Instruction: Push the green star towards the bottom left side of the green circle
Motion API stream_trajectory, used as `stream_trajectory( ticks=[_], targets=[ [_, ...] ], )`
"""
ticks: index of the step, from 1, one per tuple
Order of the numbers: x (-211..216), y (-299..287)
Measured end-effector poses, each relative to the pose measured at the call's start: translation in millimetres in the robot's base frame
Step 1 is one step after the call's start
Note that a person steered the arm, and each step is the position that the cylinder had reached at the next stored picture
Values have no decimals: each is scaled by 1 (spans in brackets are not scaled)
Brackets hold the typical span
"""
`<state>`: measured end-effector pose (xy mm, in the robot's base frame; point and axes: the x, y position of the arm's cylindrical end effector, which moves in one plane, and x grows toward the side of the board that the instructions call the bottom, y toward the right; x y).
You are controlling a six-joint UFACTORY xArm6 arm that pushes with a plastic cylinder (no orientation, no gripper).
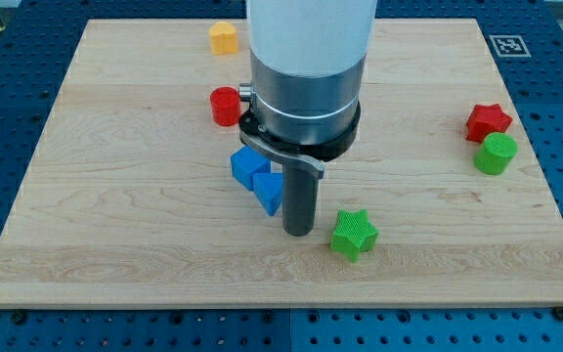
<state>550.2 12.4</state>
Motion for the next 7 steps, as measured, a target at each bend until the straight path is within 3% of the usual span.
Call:
stream_trajectory(
  ticks=[5, 7],
  targets=[
    [8, -5],
    [34, 20]
  ],
)
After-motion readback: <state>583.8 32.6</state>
